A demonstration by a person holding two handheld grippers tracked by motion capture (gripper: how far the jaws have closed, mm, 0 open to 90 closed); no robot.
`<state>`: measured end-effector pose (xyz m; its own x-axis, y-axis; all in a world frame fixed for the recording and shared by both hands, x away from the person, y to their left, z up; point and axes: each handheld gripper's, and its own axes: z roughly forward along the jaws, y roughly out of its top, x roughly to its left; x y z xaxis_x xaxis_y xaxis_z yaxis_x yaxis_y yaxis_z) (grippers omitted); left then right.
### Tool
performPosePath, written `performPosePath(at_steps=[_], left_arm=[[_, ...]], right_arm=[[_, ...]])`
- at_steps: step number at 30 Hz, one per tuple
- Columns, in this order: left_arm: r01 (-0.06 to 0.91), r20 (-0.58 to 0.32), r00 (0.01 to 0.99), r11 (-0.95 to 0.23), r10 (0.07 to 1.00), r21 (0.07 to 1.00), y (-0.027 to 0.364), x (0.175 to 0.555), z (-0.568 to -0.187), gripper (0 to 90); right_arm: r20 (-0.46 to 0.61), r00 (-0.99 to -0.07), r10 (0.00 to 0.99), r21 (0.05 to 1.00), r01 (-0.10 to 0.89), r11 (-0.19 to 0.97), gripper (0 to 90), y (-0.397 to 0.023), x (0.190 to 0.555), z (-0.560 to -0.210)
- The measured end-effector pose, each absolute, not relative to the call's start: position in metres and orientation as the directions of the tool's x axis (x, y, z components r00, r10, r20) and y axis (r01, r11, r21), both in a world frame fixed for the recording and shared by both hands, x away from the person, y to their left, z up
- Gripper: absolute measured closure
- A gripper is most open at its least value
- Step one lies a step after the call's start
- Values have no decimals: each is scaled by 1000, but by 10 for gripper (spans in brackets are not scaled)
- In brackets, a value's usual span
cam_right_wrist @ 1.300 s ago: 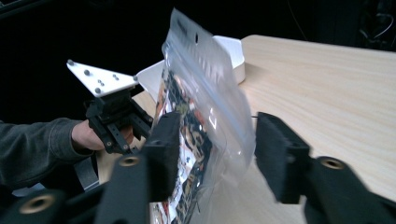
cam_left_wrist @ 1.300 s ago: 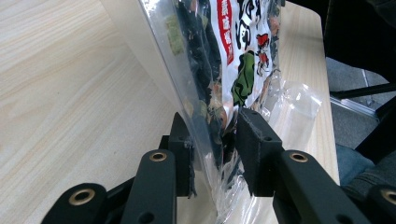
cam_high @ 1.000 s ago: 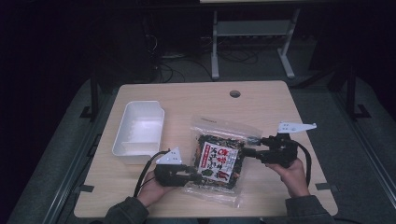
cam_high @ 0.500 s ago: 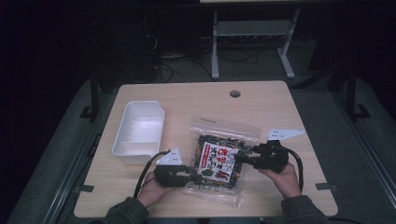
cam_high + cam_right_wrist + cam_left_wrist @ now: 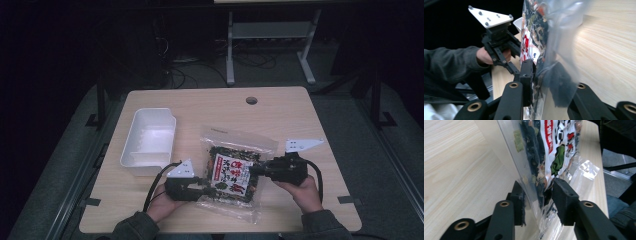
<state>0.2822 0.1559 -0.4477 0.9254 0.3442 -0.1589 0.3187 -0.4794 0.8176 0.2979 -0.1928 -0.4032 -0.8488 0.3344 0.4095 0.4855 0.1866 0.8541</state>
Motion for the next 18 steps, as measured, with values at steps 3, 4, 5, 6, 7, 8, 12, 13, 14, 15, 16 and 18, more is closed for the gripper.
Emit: performPosePath(at_steps=[3, 4, 5, 6, 7, 8, 12, 13, 14, 15, 16, 18], left_arm=[[318, -153, 923, -475, 352, 821, 157, 282, -447, 571], [314, -145, 922, -473, 359, 823, 158, 282, -446, 562], [314, -144, 921, -468, 362, 826, 159, 282, -446, 550], [313, -143, 920, -465, 365, 828, 160, 282, -445, 550], [316, -144, 918, -462, 368, 829, 162, 281, -444, 524], [316, -143, 917, -461, 372, 829, 163, 280, -444, 514], [310, -126, 917, -475, 379, 824, 164, 279, -443, 476], [310, -126, 916, -475, 380, 824, 164, 278, -443, 473], [306, -119, 917, -480, 381, 822, 164, 278, -443, 473], [303, -112, 917, -484, 383, 821, 164, 277, -443, 463], [302, -109, 916, -486, 385, 820, 164, 277, -443, 460], [299, -101, 916, -491, 389, 819, 165, 276, -443, 456]], right_arm=[[403, -856, 324, 857, 477, 194, 747, -191, 295, -397], [396, -857, 329, 860, 472, 193, 750, -190, 293, -392], [390, -858, 333, 864, 467, 191, 750, -190, 292, -390], [390, -858, 333, 864, 467, 191, 750, -190, 292, -390], [363, -863, 351, 873, 447, 196, 751, -191, 288, -385], [357, -862, 359, 875, 443, 194, 752, -192, 288, -384], [339, -844, 417, 886, 435, 161, 754, -200, 286, -378], [330, -840, 431, 889, 429, 157, 755, -202, 285, -377], [330, -840, 431, 889, 429, 157, 755, -202, 285, -377], [322, -826, 463, 895, 425, 137, 755, -207, 284, -376], [321, -819, 475, 897, 425, 126, 755, -209, 284, -375], [319, -812, 489, 899, 422, 116, 755, -211, 284, -374]])
